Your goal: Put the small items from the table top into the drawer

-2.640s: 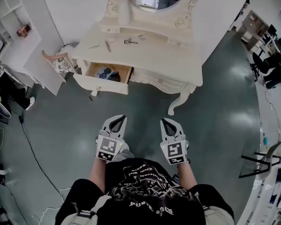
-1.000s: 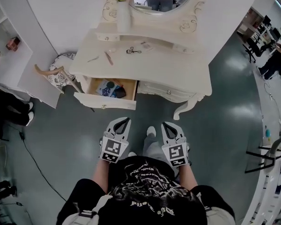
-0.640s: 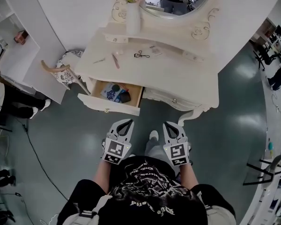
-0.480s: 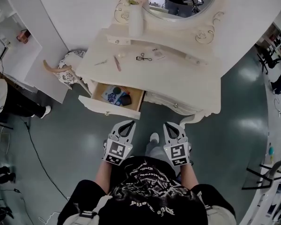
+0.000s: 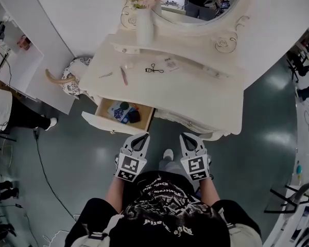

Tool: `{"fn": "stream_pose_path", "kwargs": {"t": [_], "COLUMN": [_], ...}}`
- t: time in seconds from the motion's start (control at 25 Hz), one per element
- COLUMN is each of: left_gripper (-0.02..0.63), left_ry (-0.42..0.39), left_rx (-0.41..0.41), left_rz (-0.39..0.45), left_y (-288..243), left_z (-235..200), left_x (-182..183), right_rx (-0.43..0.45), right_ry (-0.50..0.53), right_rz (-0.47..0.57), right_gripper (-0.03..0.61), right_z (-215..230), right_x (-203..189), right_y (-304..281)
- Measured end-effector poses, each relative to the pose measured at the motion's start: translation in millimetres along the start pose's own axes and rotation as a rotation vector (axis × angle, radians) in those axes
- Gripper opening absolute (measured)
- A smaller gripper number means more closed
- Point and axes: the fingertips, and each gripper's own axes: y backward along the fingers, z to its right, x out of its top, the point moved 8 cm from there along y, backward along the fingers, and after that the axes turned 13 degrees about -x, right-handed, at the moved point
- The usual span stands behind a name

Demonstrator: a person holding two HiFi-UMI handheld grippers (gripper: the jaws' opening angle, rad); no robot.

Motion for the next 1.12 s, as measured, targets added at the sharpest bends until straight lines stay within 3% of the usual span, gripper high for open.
{"fn": "stream_pose_path", "kwargs": {"t": [0.76,1.12], "left_gripper": [0.017,0.017], "left_ry": [0.024,0.018], "left_rx": [0.108,0.101], "left_rz": [0.040,0.018], "left_y": [-81,-104], "left_z": [-5,-8], "left_x": [45,50], "right_rx": [0.076,0.102], "right_ry": [0.096,0.056], "right_rz": [0.053,0.057], "right_gripper": [0.010,0.010], "right_z": [87,98], "right_x": [5,-3], "right_y": [-44,-57]}}
